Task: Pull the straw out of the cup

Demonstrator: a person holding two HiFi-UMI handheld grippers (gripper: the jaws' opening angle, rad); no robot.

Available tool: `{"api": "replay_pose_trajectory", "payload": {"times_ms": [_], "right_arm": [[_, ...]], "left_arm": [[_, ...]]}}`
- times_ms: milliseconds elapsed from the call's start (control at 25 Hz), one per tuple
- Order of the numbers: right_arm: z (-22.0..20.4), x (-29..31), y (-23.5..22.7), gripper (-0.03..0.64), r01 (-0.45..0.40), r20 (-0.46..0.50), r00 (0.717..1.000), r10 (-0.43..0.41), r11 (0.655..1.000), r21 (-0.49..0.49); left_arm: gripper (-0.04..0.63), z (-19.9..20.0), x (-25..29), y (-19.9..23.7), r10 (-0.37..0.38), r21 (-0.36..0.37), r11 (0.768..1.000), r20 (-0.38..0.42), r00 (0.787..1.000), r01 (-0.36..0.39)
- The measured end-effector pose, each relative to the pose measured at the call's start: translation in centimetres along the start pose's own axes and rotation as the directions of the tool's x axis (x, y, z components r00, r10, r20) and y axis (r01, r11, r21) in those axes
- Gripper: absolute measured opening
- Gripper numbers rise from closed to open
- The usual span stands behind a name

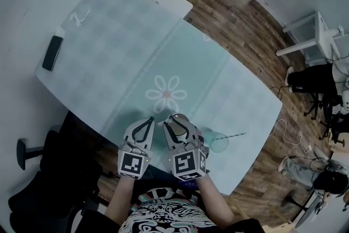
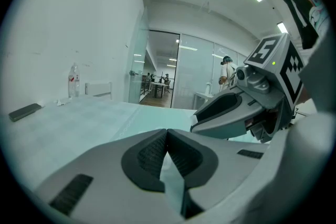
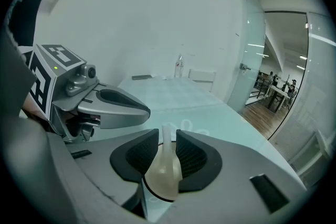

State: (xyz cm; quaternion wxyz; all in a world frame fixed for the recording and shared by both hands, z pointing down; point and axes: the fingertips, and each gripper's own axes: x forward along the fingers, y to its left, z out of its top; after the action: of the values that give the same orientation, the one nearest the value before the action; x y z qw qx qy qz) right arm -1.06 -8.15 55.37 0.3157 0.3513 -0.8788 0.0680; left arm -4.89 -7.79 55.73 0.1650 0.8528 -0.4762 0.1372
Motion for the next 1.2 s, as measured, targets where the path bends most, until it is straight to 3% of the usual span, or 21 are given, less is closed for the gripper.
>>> {"api": "replay_pose_trajectory", "payload": {"times_ms": [520,760,1200], "right_arm": [[0.6,-0.2,-0.5,0.06,0.029,0.028,0.999,-0.03,0.999,0.031],[1.4,-1.3,-1.9,0.06,0.032,0.101,0.993,-0.053,0.979,0.203],[1.4,-4.7,-3.6,0.06,0.074,0.18,0.974,-0.137,0.946,0.317]], "left_arm": [[-0.002,0.4,0.1,0.3,-0.011,0.022,1.0,0.027,1.0,0.011],[-0.002,0.7,-0.2,0.1,-0.015,0.037,0.999,0.036,0.999,0.013],[-0.002,1.6,-1.1,-2.0,-0.057,0.097,0.994,0.034,0.998,0.054]]}}
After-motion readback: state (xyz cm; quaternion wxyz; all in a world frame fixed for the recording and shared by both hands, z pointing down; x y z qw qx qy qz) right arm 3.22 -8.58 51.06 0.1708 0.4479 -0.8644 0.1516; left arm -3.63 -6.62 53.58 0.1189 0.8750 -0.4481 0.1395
